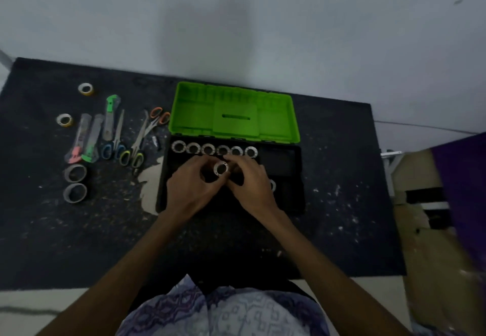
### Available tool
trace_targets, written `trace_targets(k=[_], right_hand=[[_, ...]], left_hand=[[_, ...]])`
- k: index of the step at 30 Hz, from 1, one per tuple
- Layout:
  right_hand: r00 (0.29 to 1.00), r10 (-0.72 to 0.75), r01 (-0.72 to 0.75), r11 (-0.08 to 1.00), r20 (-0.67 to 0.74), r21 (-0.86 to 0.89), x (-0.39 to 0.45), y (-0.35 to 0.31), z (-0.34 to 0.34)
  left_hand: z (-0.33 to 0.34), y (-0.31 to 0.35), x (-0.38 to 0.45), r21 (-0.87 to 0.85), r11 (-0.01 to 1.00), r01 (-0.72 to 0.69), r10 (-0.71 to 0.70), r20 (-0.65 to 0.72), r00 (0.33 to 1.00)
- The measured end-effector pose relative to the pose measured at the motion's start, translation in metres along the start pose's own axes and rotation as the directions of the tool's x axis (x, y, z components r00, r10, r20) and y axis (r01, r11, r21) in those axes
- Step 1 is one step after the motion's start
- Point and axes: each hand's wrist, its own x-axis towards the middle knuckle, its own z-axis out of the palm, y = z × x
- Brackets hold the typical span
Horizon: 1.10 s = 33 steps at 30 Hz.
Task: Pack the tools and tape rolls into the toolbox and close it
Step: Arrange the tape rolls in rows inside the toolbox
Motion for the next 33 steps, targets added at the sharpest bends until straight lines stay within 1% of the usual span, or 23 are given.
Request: trace_targets(k=[3,7,10,13,16,20,26,29,33], right_hand=[[0.999,0.018,-0.019,0.999,-0.049,-0.035,-0.028,0.037,-0.038],[0.979,0.135,-0.150,0.984,-0.153,-0.093,-0.057,0.077,-0.068],[0.970,0.188,-0.205,0.973,-0.152,-0.108,-0.071,0.097,-0.070],[0.971,0.186,-0.204,0.972,-0.149,-0.118,-0.081,0.114,-0.065],[0.971,0.183,-0.200,0.975,-0.153,-0.102,-0.085,0.118,-0.060],[0.974,0.170,-0.187,0.976,-0.151,-0.108,-0.084,0.115,-0.058],[0.977,0.150,-0.170,0.977,-0.152,-0.131,-0.085,0.116,-0.063],[0.975,0.153,-0.176,0.974,-0.158,-0.143,-0.084,0.115,-0.063],[0.972,0.157,-0.187,0.968,-0.177,-0.168,-0.082,0.110,-0.062]], left_hand=[[0.028,0.025,-0.012,0.027,0.999,-0.040,0.038,0.062,0.997],[0.057,0.045,-0.028,0.084,0.992,-0.098,0.087,0.122,0.989],[0.074,0.053,-0.035,0.122,0.981,-0.149,0.130,0.154,0.979],[0.087,0.059,-0.038,0.169,0.960,-0.224,0.191,0.192,0.963],[0.097,0.061,-0.038,0.216,0.937,-0.274,0.229,0.211,0.950],[0.105,0.060,-0.035,0.279,0.913,-0.299,0.226,0.264,0.938],[0.108,0.065,-0.034,0.318,0.892,-0.323,0.227,0.303,0.926],[0.107,0.064,-0.035,0.295,0.901,-0.317,0.220,0.320,0.922],[0.098,0.060,-0.035,0.173,0.940,-0.294,0.222,0.346,0.912]])
